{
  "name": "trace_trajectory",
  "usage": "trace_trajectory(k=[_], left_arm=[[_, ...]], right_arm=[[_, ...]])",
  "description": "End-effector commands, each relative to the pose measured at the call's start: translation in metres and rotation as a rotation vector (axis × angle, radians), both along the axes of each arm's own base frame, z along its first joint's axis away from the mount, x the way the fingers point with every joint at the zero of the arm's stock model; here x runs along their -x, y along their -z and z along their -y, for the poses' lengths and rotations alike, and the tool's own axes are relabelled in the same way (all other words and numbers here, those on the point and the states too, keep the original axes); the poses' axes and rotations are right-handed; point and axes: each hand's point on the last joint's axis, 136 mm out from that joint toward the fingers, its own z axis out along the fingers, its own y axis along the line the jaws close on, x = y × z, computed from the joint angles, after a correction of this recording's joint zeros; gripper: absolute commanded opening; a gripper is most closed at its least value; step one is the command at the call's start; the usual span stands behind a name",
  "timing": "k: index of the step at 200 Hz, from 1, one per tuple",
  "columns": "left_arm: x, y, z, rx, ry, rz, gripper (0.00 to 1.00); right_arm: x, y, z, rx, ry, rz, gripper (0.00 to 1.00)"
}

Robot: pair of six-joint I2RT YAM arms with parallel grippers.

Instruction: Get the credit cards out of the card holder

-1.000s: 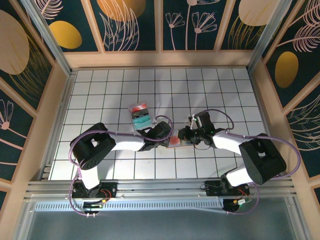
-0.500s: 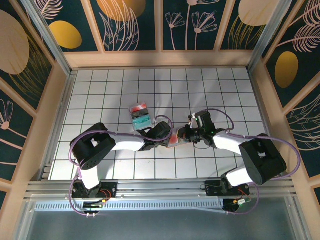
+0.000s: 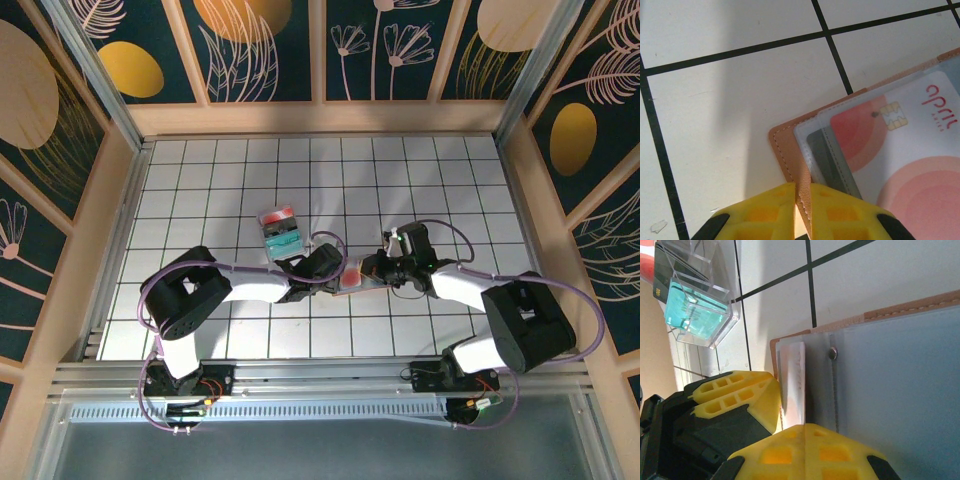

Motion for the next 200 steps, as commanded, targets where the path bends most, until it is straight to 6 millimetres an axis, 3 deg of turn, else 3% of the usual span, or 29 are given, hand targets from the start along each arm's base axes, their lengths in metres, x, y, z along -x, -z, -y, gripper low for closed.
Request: trace_trajectory(k=[1, 27, 74, 93, 96, 113, 153, 200], left_arm=[[0.006, 0.016, -0.01, -0.07, -0.011, -0.036, 0.14], [0.005, 0.01, -0.009, -0.069, -0.004, -0.024, 0.14], [-0.006, -0.032, 0.005, -0.018, 0.027, 0.056, 0.23], [-0.005, -0.037, 0.01, -0.005, 0.046, 0.063, 0.25], [-0.01, -0.047, 0.017, 0.019, 0.046, 0.078, 0.25], [-0.011, -0.054, 0.027, 0.038, 0.062, 0.086, 0.25], [-0.008, -0.034, 0.034, 0.022, 0.084, 0.048, 0.22], [-0.003, -0.008, 0.023, -0.044, 0.075, 0.008, 0.18]], right_arm=[[-0.002, -0.007, 0.005, 0.008, 0.003, 0.038, 0.01], [-0.003, -0.006, 0.008, 0.025, 0.008, 0.038, 0.02], [-0.002, -0.002, 0.007, 0.023, 0.005, 0.026, 0.02], [-0.002, -0.001, 0.006, 0.02, 0.007, 0.023, 0.02], [-0.002, -0.001, 0.006, 0.019, 0.006, 0.023, 0.02], [-0.002, -0.002, 0.006, 0.019, 0.007, 0.024, 0.02], [-0.003, -0.003, 0.006, 0.015, 0.005, 0.028, 0.01], [-0.002, -0.005, 0.005, 0.006, 0.003, 0.031, 0.01]])
